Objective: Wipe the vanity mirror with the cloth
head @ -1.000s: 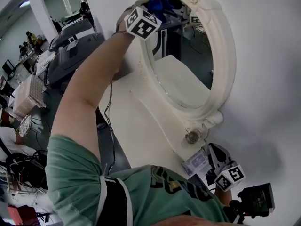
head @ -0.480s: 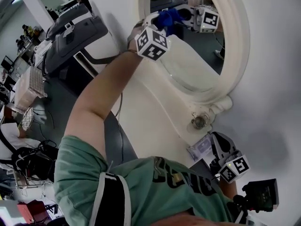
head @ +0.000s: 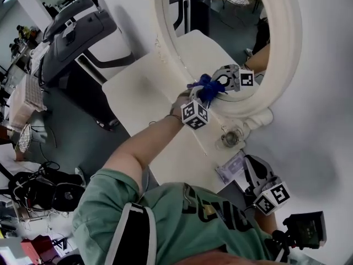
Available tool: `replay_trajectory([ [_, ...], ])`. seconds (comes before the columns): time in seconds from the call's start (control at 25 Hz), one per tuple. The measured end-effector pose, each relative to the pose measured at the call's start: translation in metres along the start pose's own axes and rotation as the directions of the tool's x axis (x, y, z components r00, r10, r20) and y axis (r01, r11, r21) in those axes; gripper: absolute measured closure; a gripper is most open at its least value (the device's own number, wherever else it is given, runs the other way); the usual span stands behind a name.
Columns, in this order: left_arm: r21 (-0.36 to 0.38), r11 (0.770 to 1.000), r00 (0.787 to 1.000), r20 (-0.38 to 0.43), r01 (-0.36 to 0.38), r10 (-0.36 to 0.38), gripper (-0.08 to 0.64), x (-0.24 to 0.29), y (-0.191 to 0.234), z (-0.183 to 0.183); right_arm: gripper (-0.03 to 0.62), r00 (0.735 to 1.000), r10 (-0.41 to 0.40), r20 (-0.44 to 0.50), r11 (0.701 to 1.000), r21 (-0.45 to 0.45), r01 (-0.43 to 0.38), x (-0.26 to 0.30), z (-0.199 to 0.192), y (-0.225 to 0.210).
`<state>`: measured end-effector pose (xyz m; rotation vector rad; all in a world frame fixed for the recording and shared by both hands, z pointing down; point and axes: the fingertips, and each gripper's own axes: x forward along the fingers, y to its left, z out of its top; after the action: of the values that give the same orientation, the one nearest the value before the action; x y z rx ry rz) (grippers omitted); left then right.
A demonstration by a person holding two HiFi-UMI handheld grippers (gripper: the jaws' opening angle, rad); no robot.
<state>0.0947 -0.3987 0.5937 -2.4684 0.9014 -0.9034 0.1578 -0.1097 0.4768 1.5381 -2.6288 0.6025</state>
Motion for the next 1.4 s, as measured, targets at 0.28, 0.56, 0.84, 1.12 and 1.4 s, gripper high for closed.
replay_trajectory([
  [0.28,-0.013,0.999,0.999,0.003,0.046,-0.046,0.482,0.009,-0.005,-0.007,0.58,1.0,-0.01,0.012,1.0,-0.005,0.01,0.002,0.001,-0.008],
  [0.56,-0.106,0.994,0.999,0.038,0.004,0.0,0.477,-0.016,0.066,0.012,0.58,0.998,-0.006,0.059,1.0,-0.021,0.008,-0.004,0.012,-0.003],
  [0.84,-0.082,0.935,0.905,0.236,-0.345,0.354,0.477,-0.108,0.302,0.155,0.58,0.996,-0.013,0.087,0.999,-0.028,0.015,-0.004,0.022,-0.005],
  [1.12,0.014,0.86,0.823,0.301,-0.51,0.482,0.477,-0.165,0.391,0.252,0.58,0.993,-0.011,0.115,1.0,-0.024,0.014,-0.01,0.017,-0.006],
  [1.4,0.044,0.851,0.824,0.281,-0.523,0.492,0.477,-0.156,0.397,0.272,0.58,0.993,0.002,0.121,1.0,-0.015,0.0,-0.013,0.017,-0.007],
])
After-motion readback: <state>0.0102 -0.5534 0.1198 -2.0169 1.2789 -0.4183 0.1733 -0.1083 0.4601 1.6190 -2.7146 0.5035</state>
